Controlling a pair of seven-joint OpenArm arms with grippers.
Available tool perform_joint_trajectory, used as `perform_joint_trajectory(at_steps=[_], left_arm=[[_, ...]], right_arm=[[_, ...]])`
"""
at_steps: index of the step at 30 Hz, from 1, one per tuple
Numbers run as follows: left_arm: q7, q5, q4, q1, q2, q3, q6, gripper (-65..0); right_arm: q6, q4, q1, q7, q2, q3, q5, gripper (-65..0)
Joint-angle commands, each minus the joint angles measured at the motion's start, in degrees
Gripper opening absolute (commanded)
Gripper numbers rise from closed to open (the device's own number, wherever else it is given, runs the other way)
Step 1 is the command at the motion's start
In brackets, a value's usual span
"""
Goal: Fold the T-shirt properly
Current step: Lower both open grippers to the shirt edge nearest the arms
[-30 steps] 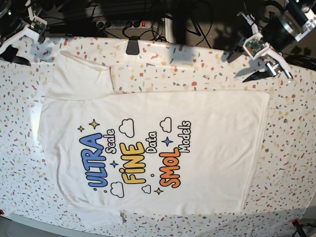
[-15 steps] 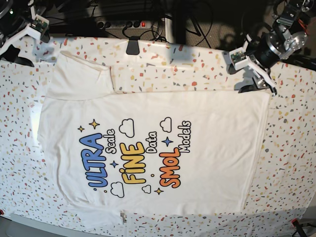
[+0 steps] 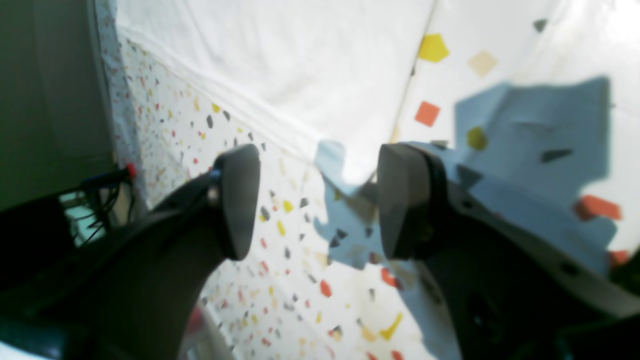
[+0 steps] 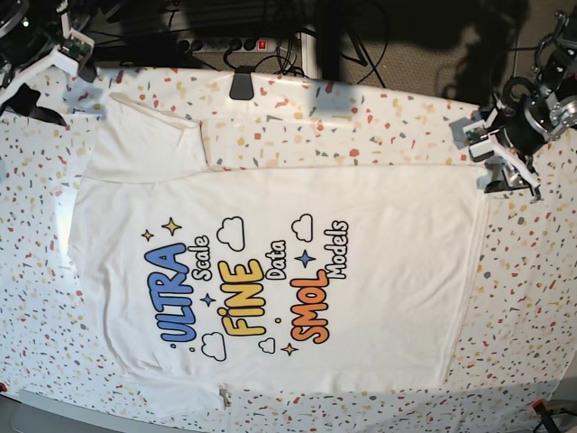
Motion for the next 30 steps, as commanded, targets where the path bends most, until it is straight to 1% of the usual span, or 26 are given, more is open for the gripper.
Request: perform_joint_trajectory(at_steps=[1, 5, 8, 10, 12, 13, 15, 17, 19, 22, 24, 26, 30], left_arm=[[-0.6, 0.8, 0.5, -0.7, -1.1, -0.4, 0.8, -30.1], [-0.7, 3.3, -0.6, -0.7, -1.5, -0.4, 0.8, -30.4], [-2.4, 4.9, -1.6, -0.8, -1.5, -0.4, 0.9, -32.9], [-3.4, 6.9, -2.4, -0.8, -1.5, -0.4, 0.9, -33.0], [-3.4, 7.3, -3.2, -0.9, -1.5, -0.4, 1.0, -33.0], [-3.4, 7.3, -3.6, -1.0, -1.5, -0.4, 1.5, -33.0], [-3.4, 7.3, -4.1, -1.0, -1.5, -0.4, 3.8, -33.0], [-3.4, 7.6, -4.3, -1.7, -1.4, -0.4, 4.3, -33.0], [-3.4, 10.4, -4.3, -2.7, -0.7, -0.4, 4.6, -33.0], [-3.3, 10.8, -4.3, -3.5, 0.9, -0.4, 4.7, -33.0], [-3.4, 10.8, -4.3, -3.5, 1.1, -0.4, 4.7, -33.0], [-3.4, 10.7, -4.3, -3.5, 0.6, -0.4, 4.7, -33.1], [-3.4, 10.8, -4.3, -2.5, -1.9, -0.4, 4.7, -33.1]], right_arm=[[-0.8, 0.7, 0.1, 0.6, 0.0, 0.4, 0.2, -20.2], [-0.9, 0.7, 1.4, 0.6, -1.5, 0.4, 0.2, -20.2], [-1.1, 0.7, 1.7, 0.7, -1.6, 0.4, 0.6, -20.2], [-1.2, 0.7, 1.7, 0.6, -1.6, 0.4, 0.6, -20.2], [-1.3, 0.7, 1.7, 0.6, -1.6, 0.4, 0.6, -20.2], [-1.3, 0.7, 1.7, 0.6, -1.6, 0.4, 0.6, -20.2], [-1.3, 0.7, 1.7, 0.6, -1.6, 0.4, 0.6, -20.2], [-1.3, 0.7, 1.7, 0.6, -1.6, 0.4, 0.6, -20.2], [-1.3, 0.7, 1.7, 0.6, -1.6, 0.4, 0.6, -20.2], [-1.3, 0.7, 1.7, 0.6, -1.7, 0.4, 0.6, -20.2], [-1.3, 0.7, 1.7, 0.6, -1.6, 0.4, 0.6, -20.2], [-1.3, 0.7, 1.7, 0.6, -1.6, 0.4, 0.6, -20.2], [-1.3, 0.7, 1.7, 0.6, -1.6, 0.4, 0.6, -20.2]])
